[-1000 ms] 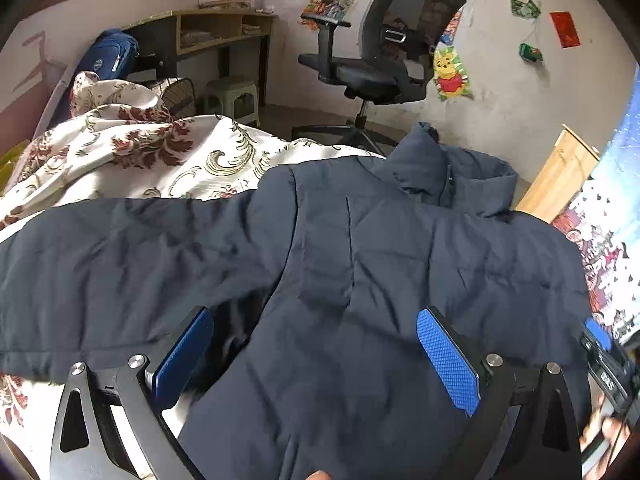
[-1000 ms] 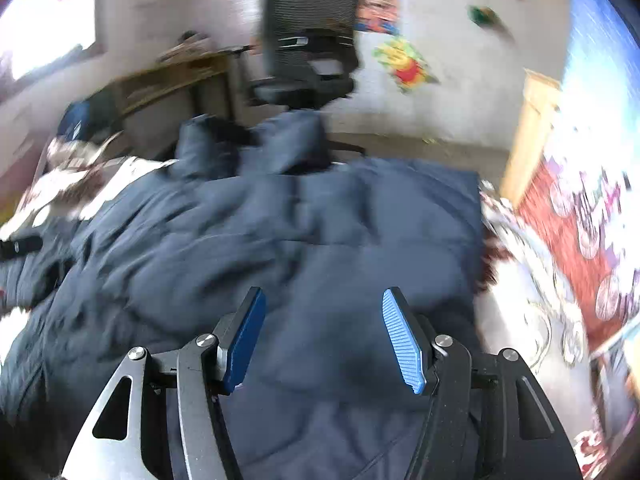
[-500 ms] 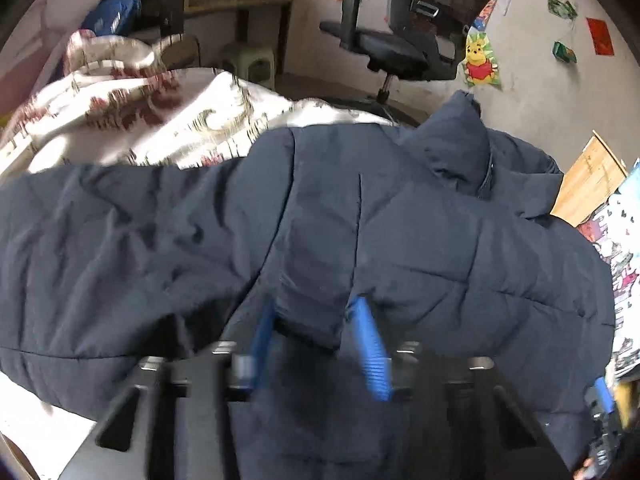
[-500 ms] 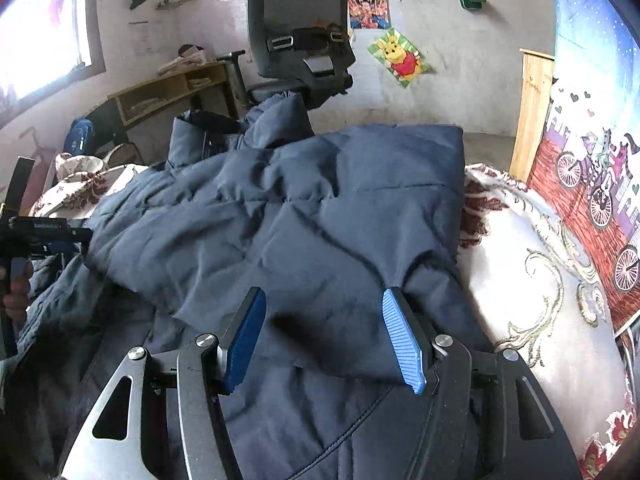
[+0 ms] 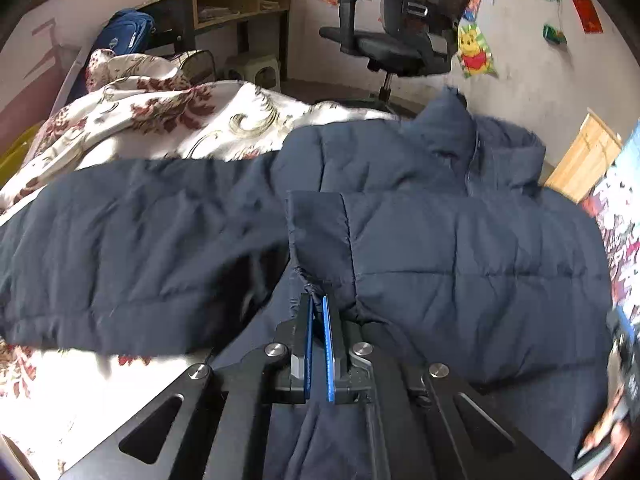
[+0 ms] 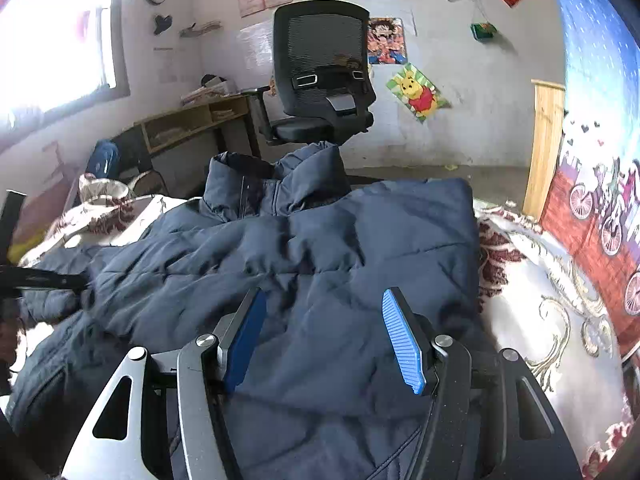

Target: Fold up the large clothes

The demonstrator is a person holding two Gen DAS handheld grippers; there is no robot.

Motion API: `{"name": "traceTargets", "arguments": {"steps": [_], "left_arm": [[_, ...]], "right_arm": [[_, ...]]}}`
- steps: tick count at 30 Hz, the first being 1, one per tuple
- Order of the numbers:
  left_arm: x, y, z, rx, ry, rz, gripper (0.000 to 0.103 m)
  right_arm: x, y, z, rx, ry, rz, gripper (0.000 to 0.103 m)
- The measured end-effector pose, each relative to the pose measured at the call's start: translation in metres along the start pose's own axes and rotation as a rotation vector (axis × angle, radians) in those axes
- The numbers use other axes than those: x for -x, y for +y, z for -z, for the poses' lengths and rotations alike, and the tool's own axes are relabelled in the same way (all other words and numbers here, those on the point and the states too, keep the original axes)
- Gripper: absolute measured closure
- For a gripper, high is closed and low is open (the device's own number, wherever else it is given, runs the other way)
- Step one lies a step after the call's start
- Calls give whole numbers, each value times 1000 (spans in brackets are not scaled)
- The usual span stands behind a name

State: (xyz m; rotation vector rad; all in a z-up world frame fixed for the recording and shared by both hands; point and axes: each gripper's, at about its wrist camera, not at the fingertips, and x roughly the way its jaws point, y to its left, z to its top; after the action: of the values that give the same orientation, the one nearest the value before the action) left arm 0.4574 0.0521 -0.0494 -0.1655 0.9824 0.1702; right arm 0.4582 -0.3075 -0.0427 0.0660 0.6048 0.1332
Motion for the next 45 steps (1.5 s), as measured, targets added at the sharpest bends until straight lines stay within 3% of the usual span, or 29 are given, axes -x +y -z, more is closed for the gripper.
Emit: {"name": "traceTargets", "arguments": {"steps": [3, 6, 13, 16, 18, 21, 23, 25, 29, 38, 45], "left_arm": [[-9, 3, 14, -27, 46, -18, 98], [-18, -1, 21, -57, 50, -51, 98], [-17, -11, 29, -101, -4, -100, 96], [-5, -5, 29, -71, -32, -61, 93], [0, -1, 29, -57, -29, -41, 86], [11, 2, 30, -38, -27, -23, 72], [23, 6, 32, -26, -44, -18, 37], [44, 10, 33, -16, -111, -31, 22], [74, 21, 33, -19, -167, -32, 17], [131, 114, 48, 183, -202, -25, 4], [119, 227, 92, 424, -112, -68, 3]], "right_arm": [[-20, 2, 0, 24, 67, 46, 47], [-59, -3, 16, 37, 232, 65, 47], [-60, 4, 25, 66, 175, 75, 44], [-36, 1, 21, 11, 120, 55, 31], [-23, 1, 21, -14, 85, 51, 23], [-1, 7, 12, -14, 44, 38, 22], [9, 12, 7, 0, 25, 35, 19], [22, 21, 2, 14, -1, 31, 15], [42, 45, -8, 46, -30, 12, 12], [73, 110, -13, 94, -45, -61, 8], [53, 167, -5, 121, 19, -79, 8]]}}
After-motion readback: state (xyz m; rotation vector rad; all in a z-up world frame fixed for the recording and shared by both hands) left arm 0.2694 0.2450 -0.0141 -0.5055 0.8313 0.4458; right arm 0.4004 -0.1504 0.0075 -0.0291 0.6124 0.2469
